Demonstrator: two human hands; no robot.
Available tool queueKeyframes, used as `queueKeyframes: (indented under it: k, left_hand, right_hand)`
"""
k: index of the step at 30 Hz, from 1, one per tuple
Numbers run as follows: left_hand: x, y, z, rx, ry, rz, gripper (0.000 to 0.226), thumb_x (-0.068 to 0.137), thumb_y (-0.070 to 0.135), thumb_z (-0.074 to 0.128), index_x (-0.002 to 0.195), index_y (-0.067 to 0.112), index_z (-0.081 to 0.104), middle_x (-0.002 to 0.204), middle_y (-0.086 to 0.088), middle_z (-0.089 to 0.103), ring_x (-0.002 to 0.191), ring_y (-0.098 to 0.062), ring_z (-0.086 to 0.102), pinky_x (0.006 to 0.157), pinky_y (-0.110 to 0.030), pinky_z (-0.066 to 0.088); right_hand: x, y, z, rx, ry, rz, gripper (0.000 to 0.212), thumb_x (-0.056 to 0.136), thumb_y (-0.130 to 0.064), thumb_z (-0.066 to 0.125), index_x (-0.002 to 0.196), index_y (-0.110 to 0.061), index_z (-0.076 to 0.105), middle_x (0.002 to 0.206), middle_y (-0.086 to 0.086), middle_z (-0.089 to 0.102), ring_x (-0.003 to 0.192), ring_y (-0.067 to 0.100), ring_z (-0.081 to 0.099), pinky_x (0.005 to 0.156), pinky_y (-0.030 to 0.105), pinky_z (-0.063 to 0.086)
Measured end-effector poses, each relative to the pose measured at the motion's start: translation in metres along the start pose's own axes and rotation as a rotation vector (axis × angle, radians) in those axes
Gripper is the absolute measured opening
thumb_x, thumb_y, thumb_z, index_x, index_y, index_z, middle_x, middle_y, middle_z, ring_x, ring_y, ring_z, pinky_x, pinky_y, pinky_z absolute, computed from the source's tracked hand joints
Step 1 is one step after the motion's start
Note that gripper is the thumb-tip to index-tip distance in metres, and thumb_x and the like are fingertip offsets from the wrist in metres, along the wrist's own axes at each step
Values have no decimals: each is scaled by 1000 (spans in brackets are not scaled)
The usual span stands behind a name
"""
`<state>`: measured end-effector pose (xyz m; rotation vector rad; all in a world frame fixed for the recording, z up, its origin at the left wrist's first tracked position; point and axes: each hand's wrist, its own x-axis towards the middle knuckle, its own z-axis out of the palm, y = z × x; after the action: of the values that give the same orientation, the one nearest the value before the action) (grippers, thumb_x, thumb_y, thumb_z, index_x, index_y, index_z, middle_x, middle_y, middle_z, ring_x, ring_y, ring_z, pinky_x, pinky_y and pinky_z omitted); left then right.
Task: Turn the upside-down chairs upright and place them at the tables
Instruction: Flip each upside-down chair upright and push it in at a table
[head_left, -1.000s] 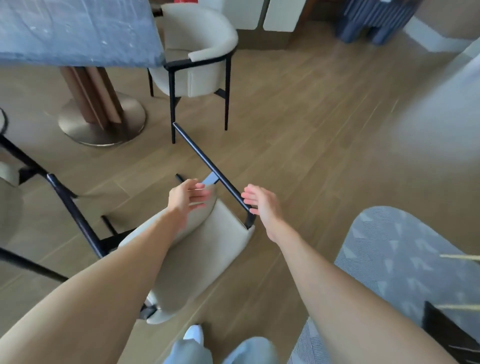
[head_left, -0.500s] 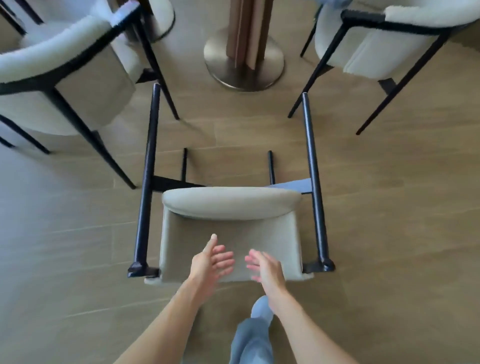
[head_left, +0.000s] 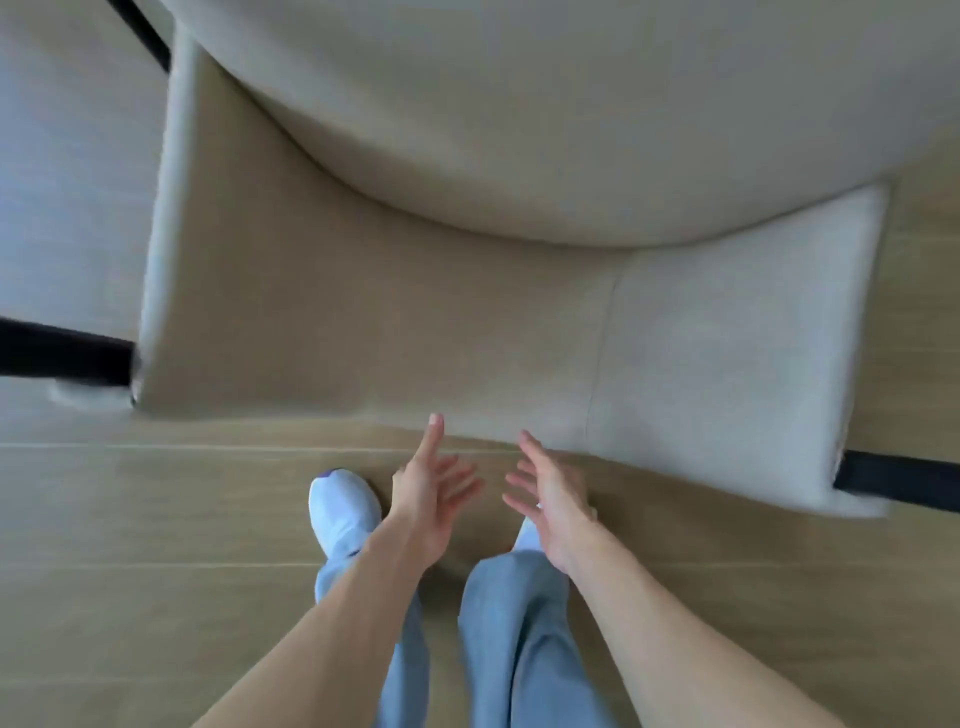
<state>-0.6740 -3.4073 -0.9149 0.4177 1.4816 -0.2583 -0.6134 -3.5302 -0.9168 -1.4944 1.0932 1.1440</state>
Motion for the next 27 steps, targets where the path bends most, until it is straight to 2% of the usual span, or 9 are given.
queueKeyframes:
  k: [3, 5, 8, 11, 13, 17, 20, 24, 27]
  left_hand:
    - [53, -15, -7, -18, 27, 4, 65, 85, 52, 72, 122, 10, 39, 123, -17, 55, 113, -36, 63, 86, -46, 58]
    - [91, -24, -15, -19, 42, 19, 71, 85, 53, 71, 134, 14, 39, 133, -17, 51, 122, -36, 59, 85, -46, 58]
    - [132, -27, -27, -48, 43, 84, 84, 86, 54, 69, 153, 15, 34, 152, -15, 40, 134, -32, 49, 96, -50, 55]
    - [159, -31, -40, -62, -6, 145, 83, 84, 55, 68, 151, 18, 37, 154, -7, 40, 135, -26, 49, 100, -48, 54]
    - [171, -34, -47, -79, -63, 153, 83, 80, 56, 70, 148, 18, 42, 150, -6, 45, 132, -23, 52, 104, -47, 51]
    - [186, -24, -52, -173, -112, 192, 82, 75, 48, 75, 144, 14, 47, 128, -4, 59, 118, -20, 62, 108, -43, 49]
    - [188, -17, -52, -227, -114, 190, 79, 71, 40, 80, 140, 15, 51, 128, -2, 63, 123, -22, 61, 110, -44, 46]
    - [181, -9, -54, -197, -154, 188, 55, 71, 33, 81, 120, 16, 65, 125, -1, 68, 124, -21, 61, 108, -44, 48]
    - [174, -3, -55, -144, -175, 180, 44, 74, 31, 78, 114, 15, 67, 118, -1, 70, 123, -20, 62, 108, -45, 47]
  right_hand:
    - [56, 27, 4, 140, -33, 32, 57, 81, -51, 76, 126, -20, 59, 120, 2, 57, 110, 17, 61, 95, 40, 57]
    - [93, 43, 4, 232, -26, 46, 51, 81, -52, 76, 120, -24, 59, 124, 0, 54, 117, 18, 58, 97, 41, 56]
    - [131, 53, 1, 368, -24, 22, 42, 81, -50, 75, 112, -26, 58, 141, -2, 49, 127, 19, 53, 99, 42, 53]
    - [158, 56, -6, 429, -55, -43, 77, 69, -49, 77, 135, -19, 53, 145, -2, 51, 130, 18, 51, 104, 41, 50]
    - [170, 57, -12, 462, -113, -68, 85, 64, -43, 79, 140, -19, 52, 138, -5, 59, 131, 17, 51, 104, 40, 49]
    - [180, 55, -19, 635, -265, -109, 37, 65, -22, 82, 102, -24, 74, 102, -12, 77, 123, 10, 56, 110, 43, 43]
    - [179, 56, -17, 712, -326, -122, 14, 67, -23, 81, 80, -28, 83, 101, -11, 78, 121, 10, 58, 112, 45, 40]
    - [176, 50, -19, 719, -346, -119, 17, 69, -26, 81, 85, -28, 83, 109, -7, 77, 123, 13, 59, 112, 45, 42]
    - [170, 45, -21, 675, -326, -123, 34, 70, -26, 81, 103, -25, 76, 117, -4, 75, 127, 16, 59, 110, 45, 45]
